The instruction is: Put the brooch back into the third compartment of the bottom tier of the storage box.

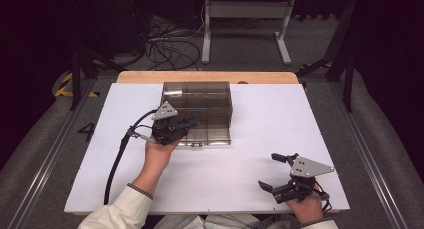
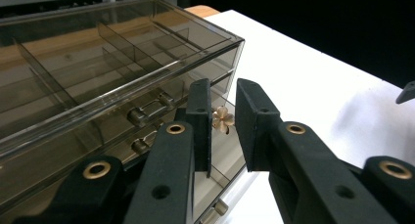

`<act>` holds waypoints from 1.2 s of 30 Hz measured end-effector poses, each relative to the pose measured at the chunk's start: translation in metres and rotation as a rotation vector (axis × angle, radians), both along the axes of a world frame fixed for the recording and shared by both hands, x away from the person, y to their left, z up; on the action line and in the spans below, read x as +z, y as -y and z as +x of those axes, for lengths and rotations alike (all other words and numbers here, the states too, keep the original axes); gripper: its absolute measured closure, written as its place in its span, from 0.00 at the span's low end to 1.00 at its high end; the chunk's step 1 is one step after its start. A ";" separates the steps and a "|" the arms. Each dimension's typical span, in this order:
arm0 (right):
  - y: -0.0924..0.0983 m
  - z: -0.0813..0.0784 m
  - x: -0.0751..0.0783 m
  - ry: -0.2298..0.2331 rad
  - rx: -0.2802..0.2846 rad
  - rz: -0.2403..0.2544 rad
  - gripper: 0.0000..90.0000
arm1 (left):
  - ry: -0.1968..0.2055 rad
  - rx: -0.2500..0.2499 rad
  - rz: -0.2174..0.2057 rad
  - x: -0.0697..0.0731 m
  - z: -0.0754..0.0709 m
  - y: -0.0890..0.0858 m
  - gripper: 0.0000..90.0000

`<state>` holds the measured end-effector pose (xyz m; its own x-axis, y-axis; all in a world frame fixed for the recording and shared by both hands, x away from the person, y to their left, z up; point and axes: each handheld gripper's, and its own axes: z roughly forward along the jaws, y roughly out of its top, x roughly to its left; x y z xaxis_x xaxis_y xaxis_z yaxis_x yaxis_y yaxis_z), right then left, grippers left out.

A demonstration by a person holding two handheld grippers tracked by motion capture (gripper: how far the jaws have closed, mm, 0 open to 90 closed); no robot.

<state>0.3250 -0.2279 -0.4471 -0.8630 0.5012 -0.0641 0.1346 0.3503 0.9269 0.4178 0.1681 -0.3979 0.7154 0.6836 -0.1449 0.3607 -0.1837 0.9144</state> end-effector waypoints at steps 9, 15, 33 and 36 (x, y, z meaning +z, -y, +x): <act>0.001 0.000 0.000 -0.001 -0.001 0.003 0.03 | -0.008 0.028 -0.009 -0.009 0.006 0.014 0.86; 0.001 -0.001 0.000 0.001 0.001 0.002 0.03 | 0.007 0.031 0.008 -0.017 0.010 0.020 0.86; 0.000 -0.001 0.000 -0.001 0.005 0.001 0.03 | 0.042 0.023 0.011 -0.038 0.013 0.039 0.86; 0.000 -0.001 0.000 -0.001 0.005 0.002 0.03 | 0.046 0.025 0.017 -0.041 0.014 0.042 0.86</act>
<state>0.3241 -0.2281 -0.4473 -0.8657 0.4967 -0.0624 0.1335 0.3493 0.9275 0.4314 0.1265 -0.4391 0.7037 0.7034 -0.1001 0.3228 -0.1910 0.9270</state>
